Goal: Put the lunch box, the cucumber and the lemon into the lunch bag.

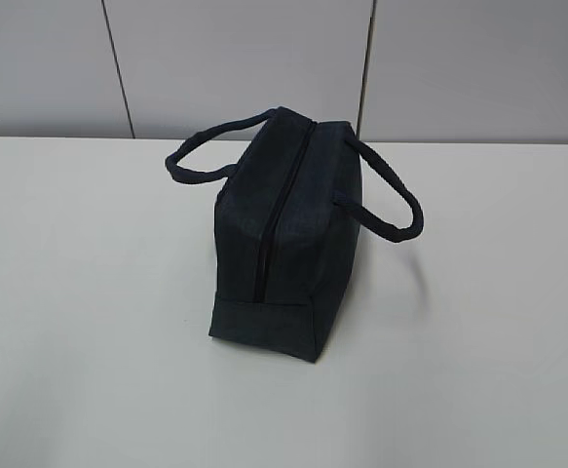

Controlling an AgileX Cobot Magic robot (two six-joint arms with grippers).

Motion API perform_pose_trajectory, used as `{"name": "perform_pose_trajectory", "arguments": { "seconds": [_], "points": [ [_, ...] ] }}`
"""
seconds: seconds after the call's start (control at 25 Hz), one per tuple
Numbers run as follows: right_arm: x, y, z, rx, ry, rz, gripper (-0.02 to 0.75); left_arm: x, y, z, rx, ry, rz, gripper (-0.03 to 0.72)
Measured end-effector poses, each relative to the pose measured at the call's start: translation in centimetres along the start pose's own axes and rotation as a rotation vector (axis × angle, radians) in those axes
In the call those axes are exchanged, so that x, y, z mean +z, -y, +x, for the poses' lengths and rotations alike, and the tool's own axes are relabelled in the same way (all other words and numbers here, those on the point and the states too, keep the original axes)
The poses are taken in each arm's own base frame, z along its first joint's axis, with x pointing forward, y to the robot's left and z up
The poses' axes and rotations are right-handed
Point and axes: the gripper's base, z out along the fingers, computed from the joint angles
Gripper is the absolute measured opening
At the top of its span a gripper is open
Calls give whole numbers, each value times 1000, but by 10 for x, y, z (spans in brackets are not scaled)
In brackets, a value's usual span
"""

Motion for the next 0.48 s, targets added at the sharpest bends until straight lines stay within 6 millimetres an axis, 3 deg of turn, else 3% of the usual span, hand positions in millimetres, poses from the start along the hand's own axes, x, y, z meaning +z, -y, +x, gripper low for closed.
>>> {"name": "perform_pose_trajectory", "arguments": {
  "seconds": [0.48],
  "points": [
    [-7, -2, 9, -12, 76, 22, 440, 7, -4, 2, 13, 73, -41, 239]
  ]
}}
